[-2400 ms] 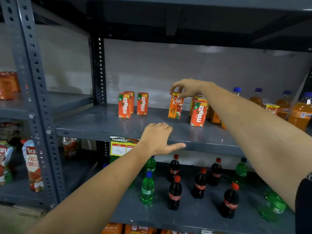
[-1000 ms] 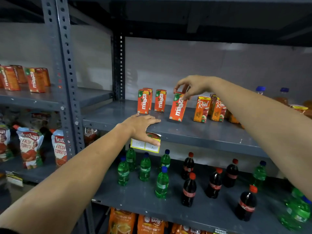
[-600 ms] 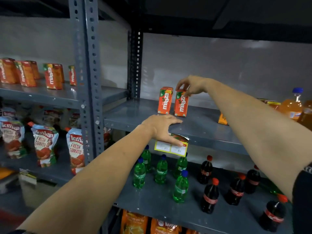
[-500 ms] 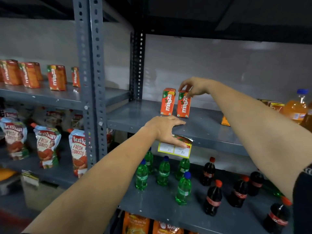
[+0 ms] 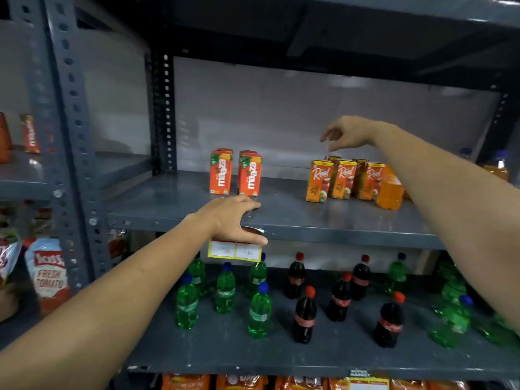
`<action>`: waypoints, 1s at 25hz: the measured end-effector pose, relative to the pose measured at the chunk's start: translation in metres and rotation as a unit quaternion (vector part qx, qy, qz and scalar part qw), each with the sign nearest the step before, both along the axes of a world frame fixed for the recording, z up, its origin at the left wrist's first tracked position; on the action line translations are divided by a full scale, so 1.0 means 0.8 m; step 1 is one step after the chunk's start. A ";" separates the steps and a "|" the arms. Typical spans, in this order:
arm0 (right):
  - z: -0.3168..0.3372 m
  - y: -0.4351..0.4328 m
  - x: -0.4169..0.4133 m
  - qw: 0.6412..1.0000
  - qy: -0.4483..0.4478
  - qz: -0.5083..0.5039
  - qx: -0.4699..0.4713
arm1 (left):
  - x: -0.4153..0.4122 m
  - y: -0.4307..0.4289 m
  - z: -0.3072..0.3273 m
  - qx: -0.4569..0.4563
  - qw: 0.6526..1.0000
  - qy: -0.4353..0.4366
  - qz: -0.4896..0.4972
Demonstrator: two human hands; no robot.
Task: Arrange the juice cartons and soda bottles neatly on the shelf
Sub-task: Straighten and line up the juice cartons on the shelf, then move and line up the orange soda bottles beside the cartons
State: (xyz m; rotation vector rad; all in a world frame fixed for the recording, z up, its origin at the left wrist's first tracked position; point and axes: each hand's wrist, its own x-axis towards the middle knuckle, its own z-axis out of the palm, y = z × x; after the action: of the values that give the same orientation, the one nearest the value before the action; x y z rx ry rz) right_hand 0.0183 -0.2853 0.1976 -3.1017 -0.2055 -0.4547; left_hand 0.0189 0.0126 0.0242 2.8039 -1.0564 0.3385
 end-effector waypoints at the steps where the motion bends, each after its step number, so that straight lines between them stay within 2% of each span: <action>1: 0.002 -0.024 -0.011 0.999 -0.007 -0.027 -0.021 | -0.002 -0.016 0.002 0.005 1.000 0.001 -0.015; 4: 0.004 -0.087 -0.035 0.994 -0.029 -0.088 -0.066 | -0.013 -0.076 0.005 0.041 0.997 -0.010 -0.064; 8: -0.007 -0.147 -0.054 0.988 -0.004 -0.133 -0.084 | -0.033 -0.163 0.002 0.042 0.992 -0.025 -0.118; 13: -0.013 -0.191 -0.049 0.991 -0.053 -0.094 -0.072 | -0.042 -0.254 0.006 0.029 0.992 -0.036 -0.120; 18: 0.010 -0.252 -0.043 0.998 -0.042 -0.044 -0.023 | -0.057 -0.366 0.015 0.038 0.993 -0.015 -0.113; 22: 0.014 -0.299 -0.028 0.999 -0.049 0.001 -0.019 | -0.062 -0.441 0.020 0.046 0.993 -0.005 -0.104; 25: 0.012 -0.325 -0.011 0.999 -0.035 0.013 -0.011 | -0.056 -0.473 0.028 0.034 0.994 0.033 -0.099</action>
State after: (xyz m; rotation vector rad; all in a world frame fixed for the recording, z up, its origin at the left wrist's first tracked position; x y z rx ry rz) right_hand 0.0094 -0.5451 0.2069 -3.1023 -0.2529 -0.5657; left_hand -0.0258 -0.3655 0.0469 2.7153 -1.3396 0.1904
